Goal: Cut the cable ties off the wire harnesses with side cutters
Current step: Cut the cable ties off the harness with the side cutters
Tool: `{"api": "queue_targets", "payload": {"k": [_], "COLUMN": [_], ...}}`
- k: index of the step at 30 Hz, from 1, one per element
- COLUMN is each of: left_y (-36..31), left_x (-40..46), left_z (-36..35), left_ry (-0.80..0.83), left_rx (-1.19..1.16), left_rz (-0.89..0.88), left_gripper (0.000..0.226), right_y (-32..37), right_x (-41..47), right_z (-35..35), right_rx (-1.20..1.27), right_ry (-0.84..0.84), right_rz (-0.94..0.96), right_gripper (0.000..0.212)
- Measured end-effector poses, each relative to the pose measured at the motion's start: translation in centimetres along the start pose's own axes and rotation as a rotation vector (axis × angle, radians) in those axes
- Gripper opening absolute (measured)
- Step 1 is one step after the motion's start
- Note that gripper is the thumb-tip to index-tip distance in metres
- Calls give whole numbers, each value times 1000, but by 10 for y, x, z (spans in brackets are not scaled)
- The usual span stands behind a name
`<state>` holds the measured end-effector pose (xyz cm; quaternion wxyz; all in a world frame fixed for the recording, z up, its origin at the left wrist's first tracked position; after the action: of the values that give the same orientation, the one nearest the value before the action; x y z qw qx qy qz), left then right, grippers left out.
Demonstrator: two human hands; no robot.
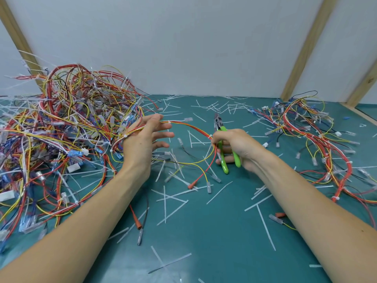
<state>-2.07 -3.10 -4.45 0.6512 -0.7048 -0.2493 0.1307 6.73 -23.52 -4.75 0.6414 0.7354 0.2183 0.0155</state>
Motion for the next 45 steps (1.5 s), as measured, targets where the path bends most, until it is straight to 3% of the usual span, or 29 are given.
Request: {"api": "queue_targets", "payload": {"k": [5,10,14,18,23,27,30,35,45], "left_y": [-3,0,8,13,13,10,6,-2,-9], "left_x": [1,-1,-3,-6,-10,-11,-9,-5,-6], "left_z": [2,-3,-10,-14,-15,-15,-13,-9,-9], "left_ry": [5,66,205,357,452,482,410,210,-27], "left_rx": [-139,-34,81,149,137,95,-12,-136,-97], "left_rz": [99,63,27,13,-5,27,61,92,-45], "left_gripper": [26,29,27,24,29,31,32,13,35], "right_y": [4,13,18,4,-3,2,10,15,16], "right_x": [2,-1,-14,-24,-24,-19,-13,-6,-3], "right_z": [5,9,-9,-27,-28,-24,-13,1,8], "right_rx": [-52,-191,-205,-295,-489,-267,-101,73,81], "right_ry": [-95,-362,-192,10,-16,-33,-54,-116,-197], "right_rz": [62,488,738,720,755,719,645,585,690], "right_gripper": [5,12,12,20,16,17,21,20,27]}}
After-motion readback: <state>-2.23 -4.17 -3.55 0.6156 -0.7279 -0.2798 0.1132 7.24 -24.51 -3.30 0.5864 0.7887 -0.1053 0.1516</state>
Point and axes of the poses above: each hand's wrist, its own x-axis towards the middle knuckle, its own z-axis out of the back of the hand, y = z × x, the point moved 1 cm from there along x, towards the middle knuckle, and after that the axes turned 15 degrees about x, right-handed, at the moved point
